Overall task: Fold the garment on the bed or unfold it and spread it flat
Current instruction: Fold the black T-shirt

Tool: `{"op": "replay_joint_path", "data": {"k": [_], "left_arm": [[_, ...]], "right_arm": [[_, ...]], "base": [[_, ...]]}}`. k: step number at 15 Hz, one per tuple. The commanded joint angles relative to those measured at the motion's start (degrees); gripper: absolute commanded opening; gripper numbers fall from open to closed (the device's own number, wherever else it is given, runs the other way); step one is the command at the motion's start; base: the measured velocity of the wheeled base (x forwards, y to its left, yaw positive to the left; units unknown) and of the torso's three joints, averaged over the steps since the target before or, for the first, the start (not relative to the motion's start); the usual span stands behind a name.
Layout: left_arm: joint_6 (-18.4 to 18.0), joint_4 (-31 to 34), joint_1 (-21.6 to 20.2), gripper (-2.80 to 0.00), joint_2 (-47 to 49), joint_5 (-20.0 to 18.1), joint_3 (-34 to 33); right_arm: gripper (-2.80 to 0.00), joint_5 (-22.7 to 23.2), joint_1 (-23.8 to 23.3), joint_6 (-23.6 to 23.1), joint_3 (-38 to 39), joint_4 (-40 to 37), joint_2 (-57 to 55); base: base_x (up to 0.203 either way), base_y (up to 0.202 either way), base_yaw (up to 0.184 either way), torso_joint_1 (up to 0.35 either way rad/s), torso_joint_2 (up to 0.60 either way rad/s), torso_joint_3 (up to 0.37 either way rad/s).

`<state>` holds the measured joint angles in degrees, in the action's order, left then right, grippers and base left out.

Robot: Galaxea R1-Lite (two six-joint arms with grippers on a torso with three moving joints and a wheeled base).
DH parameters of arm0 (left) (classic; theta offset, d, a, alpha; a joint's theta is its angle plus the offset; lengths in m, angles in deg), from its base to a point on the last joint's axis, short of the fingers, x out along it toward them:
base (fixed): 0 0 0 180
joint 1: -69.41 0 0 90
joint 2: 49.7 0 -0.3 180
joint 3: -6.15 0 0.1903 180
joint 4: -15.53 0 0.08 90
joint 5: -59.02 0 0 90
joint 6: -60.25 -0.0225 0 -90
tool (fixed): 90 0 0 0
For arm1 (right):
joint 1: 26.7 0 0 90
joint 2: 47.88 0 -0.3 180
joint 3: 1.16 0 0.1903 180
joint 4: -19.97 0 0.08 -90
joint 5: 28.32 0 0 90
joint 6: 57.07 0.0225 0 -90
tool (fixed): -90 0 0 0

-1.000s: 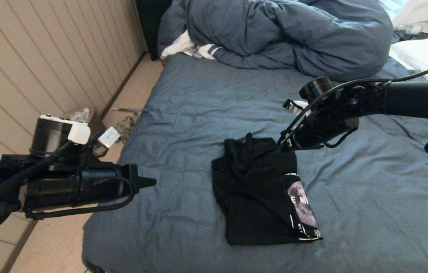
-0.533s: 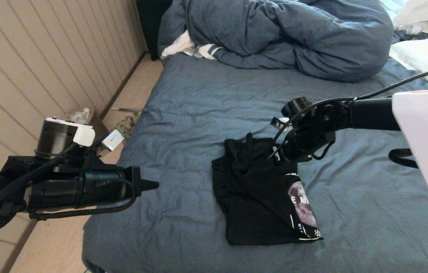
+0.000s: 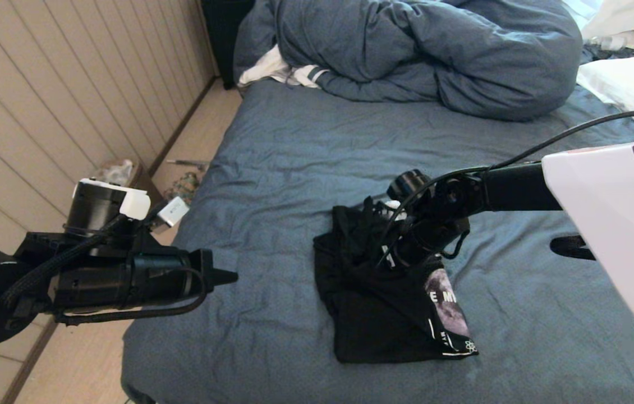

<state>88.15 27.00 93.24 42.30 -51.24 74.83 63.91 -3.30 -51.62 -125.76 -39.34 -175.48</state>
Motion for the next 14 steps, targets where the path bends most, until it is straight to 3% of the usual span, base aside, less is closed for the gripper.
{"op": "replay_joint_path", "data": {"k": [1, 8, 12, 14], "left_arm": [[0.15, -0.06, -0.01, -2.80, 0.28, -0.13, -0.05], [0.06, -0.14, -0.01, -2.80, 0.02, -0.13, -0.05], [0.06, -0.14, -0.01, -2.80, 0.19, -0.13, -0.05], [0.06, -0.06, 0.07, -2.80, 0.37, -0.13, 0.02]], "right_arm": [[-2.80, 0.11, 2.70, 0.00, 2.49, -0.18, 2.93], [-2.80, -0.03, 15.39, -0.15, 7.82, 2.83, 2.02], [-2.80, -0.36, 15.05, -0.11, 6.85, 2.90, 5.94], [-2.80, -0.41, 12.03, -0.37, 6.93, 2.64, 9.16]], "base": [[0.000, 0.000, 0.000, 0.000, 0.00, 0.000], [0.000, 0.000, 0.000, 0.000, 0.00, 0.000], [0.000, 0.000, 0.000, 0.000, 0.00, 0.000], [0.000, 0.000, 0.000, 0.000, 0.00, 0.000]]}}
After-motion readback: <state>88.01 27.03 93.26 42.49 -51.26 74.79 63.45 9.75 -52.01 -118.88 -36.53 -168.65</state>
